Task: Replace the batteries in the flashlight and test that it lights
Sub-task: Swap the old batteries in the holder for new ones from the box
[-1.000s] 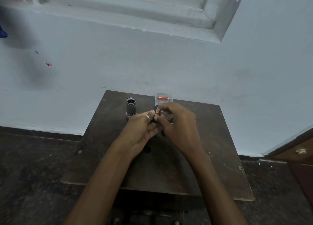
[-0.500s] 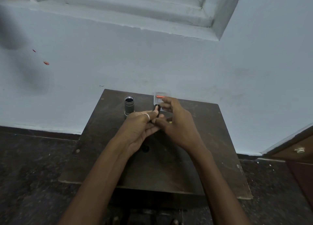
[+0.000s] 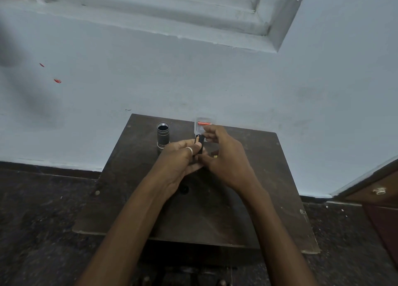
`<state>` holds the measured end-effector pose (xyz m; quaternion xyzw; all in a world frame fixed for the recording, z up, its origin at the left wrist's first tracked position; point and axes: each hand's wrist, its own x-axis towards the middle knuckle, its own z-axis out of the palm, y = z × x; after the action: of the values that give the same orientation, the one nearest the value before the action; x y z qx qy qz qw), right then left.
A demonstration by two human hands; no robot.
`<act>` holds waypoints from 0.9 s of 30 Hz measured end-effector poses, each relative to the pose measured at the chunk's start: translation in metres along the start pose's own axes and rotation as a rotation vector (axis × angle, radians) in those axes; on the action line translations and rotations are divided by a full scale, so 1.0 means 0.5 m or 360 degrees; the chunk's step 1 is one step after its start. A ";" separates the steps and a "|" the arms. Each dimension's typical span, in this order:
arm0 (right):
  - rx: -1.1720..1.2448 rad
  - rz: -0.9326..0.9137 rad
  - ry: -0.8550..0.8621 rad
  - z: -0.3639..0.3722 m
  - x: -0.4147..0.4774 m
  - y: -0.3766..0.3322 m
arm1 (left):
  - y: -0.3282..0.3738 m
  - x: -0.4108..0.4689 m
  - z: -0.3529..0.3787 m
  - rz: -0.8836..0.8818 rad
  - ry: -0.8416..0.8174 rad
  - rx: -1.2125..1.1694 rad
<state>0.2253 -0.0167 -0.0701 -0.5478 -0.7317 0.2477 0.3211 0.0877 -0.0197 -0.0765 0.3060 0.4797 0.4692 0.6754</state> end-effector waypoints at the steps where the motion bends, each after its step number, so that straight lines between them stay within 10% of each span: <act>1: 0.0008 0.0009 -0.0038 -0.004 0.003 -0.001 | 0.000 0.001 0.000 -0.0014 0.0002 -0.0022; 9: -0.0450 0.0018 0.0168 -0.045 0.112 0.006 | 0.000 0.005 0.000 -0.0105 0.0071 -0.0180; 27: -0.1358 0.0034 -0.0326 0.022 0.253 0.033 | 0.007 -0.001 0.002 -0.0197 0.0050 -0.0234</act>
<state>0.2032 0.1092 -0.0641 -0.6116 -0.7908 -0.0204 -0.0109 0.0873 -0.0189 -0.0732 0.2179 0.4725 0.4652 0.7161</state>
